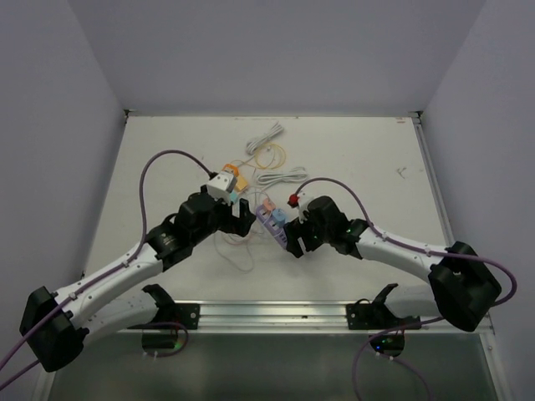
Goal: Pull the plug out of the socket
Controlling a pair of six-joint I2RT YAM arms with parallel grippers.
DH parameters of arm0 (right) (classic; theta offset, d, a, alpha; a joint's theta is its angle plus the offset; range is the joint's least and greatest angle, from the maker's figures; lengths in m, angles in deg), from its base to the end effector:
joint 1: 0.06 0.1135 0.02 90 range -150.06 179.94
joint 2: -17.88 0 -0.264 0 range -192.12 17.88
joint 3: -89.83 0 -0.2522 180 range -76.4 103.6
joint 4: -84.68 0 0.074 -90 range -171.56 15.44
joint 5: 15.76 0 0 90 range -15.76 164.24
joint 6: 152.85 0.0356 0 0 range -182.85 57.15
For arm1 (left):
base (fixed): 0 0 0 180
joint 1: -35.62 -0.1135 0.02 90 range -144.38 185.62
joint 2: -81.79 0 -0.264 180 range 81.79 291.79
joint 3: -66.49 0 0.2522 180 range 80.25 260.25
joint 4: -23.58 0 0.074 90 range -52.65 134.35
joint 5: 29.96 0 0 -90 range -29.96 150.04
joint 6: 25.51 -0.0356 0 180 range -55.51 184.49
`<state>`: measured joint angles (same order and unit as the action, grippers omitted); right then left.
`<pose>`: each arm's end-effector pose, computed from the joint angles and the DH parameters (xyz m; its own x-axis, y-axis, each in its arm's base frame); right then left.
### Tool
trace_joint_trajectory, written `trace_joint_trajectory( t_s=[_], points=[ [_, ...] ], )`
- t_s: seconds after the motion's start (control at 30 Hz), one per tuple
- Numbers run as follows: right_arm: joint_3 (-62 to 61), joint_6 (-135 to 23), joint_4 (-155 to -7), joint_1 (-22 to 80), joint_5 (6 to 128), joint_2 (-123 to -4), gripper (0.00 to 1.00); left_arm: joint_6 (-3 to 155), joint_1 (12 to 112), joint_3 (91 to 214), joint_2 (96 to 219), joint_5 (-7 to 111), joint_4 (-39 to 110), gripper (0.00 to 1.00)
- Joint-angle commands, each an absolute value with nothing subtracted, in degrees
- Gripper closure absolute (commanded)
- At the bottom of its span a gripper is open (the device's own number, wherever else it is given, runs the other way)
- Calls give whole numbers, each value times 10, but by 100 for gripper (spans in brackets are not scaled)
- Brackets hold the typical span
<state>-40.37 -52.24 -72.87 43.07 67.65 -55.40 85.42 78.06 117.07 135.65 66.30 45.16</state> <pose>0.1807 0.1749 0.1873 -0.6512 -0.3594 -0.6685 -0.6282 0.7494 0.2091 0.1615 -0.1425 0.2663 -0.5033 -0.0209 -0.8638 0.4475 0.8489 -0.2813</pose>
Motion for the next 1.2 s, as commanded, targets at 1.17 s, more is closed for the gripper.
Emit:
trace_joint_trajectory(
  t_s=[1.17],
  points=[
    [-361,-577,-793,448,709,-654,21,843,785,1211,1481,717,328,9]
  ],
)
